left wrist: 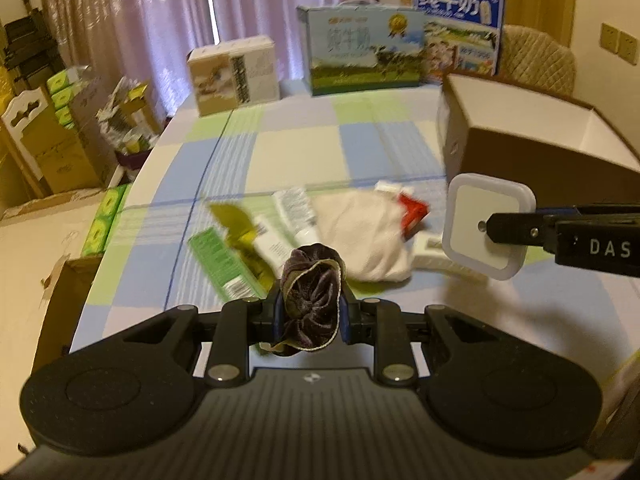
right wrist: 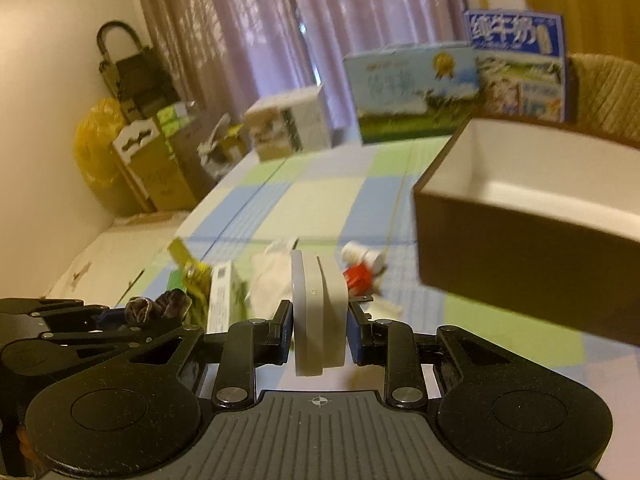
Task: Organize objects
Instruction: 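Grasp the white square night-light with the right tool and lift both, then carry both items over the brown box and open both tools to drop them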
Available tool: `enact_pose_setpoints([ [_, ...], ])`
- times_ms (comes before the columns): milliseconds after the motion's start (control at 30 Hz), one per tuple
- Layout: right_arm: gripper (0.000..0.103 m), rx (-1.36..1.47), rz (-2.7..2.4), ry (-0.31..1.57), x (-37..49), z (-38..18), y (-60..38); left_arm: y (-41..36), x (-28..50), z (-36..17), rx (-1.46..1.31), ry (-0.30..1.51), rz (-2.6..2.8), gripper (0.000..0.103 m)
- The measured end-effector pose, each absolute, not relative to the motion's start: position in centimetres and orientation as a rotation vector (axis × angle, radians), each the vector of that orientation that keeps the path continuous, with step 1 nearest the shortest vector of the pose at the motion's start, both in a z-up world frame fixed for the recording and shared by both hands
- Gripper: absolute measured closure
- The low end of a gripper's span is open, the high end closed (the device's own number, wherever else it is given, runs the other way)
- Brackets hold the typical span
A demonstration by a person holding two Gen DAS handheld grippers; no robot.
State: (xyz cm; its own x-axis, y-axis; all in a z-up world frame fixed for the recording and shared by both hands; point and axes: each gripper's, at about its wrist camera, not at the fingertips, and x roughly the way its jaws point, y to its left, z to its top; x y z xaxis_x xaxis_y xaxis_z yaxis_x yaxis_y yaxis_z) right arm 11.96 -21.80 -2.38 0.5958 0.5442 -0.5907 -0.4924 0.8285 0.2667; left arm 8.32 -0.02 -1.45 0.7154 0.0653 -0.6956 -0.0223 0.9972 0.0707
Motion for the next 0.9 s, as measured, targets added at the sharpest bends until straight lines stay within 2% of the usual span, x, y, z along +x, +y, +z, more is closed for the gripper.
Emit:
enact_pose_setpoints([
  [233,0.078,0.111,0.504,0.611,12.7,0.8,-25.6,-3.3,10.4,0.9,0.082,0.727,-0.003,0.081],
  [600,0.078,0.187,0.275,0.499,17.1,4.9,-32.5,-11.2,17.8,5.7,0.083,0.629,-0.151,0.081],
  [900,0.078,0.189,0.107,0.561,22.8,3.0,-36.7,-17.4,25.3,5.5,0.095,0.665,-0.224,0.081],
])
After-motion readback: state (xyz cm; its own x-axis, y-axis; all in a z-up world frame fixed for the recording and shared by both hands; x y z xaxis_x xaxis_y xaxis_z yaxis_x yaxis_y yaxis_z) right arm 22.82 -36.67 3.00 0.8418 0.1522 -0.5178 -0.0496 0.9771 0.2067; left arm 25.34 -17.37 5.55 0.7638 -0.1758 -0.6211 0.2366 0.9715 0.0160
